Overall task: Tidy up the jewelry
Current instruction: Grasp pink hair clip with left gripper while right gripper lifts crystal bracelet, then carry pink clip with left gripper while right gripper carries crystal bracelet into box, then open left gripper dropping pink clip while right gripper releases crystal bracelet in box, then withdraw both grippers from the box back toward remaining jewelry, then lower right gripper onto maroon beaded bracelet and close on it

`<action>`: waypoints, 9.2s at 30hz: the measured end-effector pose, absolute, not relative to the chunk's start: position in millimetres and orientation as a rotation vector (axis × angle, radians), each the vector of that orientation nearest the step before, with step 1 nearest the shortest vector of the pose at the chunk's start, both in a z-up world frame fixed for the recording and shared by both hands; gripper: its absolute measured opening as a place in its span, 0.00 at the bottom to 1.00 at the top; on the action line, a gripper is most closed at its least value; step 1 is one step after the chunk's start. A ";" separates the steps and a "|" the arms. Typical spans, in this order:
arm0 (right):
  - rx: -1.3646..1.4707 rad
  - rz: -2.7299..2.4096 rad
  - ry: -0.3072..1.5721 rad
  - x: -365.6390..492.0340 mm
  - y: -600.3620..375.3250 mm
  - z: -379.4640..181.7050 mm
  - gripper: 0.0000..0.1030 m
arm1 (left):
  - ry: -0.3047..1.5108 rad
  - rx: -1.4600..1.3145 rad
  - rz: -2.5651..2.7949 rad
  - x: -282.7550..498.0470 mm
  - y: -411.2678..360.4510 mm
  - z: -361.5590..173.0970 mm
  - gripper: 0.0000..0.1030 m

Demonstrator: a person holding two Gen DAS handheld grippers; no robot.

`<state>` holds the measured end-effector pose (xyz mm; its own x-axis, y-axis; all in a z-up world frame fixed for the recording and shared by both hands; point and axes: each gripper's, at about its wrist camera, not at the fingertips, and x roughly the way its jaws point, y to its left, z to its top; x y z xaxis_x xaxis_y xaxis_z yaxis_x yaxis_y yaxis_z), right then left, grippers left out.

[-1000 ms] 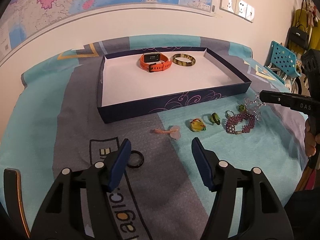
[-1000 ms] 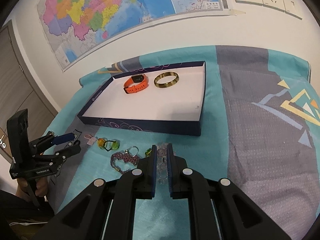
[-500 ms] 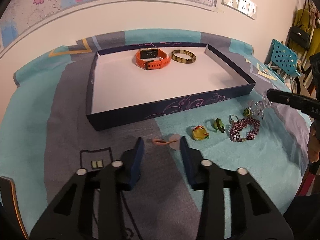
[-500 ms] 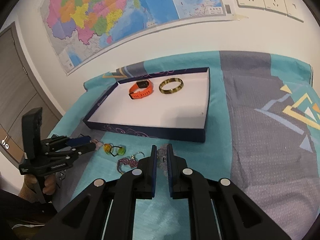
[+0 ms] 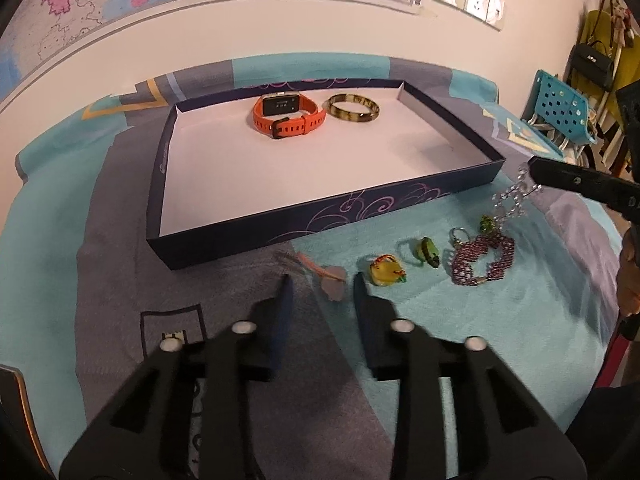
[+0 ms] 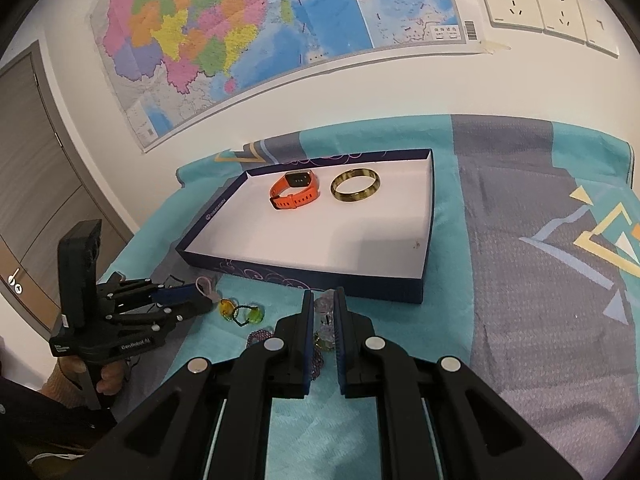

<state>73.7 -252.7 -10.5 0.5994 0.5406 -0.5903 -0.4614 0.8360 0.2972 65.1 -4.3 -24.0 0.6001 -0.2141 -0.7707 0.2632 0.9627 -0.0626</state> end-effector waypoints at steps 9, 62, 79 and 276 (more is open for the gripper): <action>0.104 0.588 0.707 73.5 -251.0 -4.0 0.08 | 0.891 0.079 -0.281 69.9 -10.7 -25.5 0.14; 0.053 0.650 0.634 136.6 -202.1 40.7 0.08 | 0.762 0.082 -0.314 106.6 -10.8 29.3 0.14; 0.057 0.659 0.677 166.6 -189.3 30.7 0.08 | 0.799 0.086 -0.293 132.8 -14.3 21.1 0.14; -0.006 0.571 0.838 52.2 -226.8 -53.7 0.06 | 0.808 0.070 -0.240 17.4 25.3 -12.0 0.54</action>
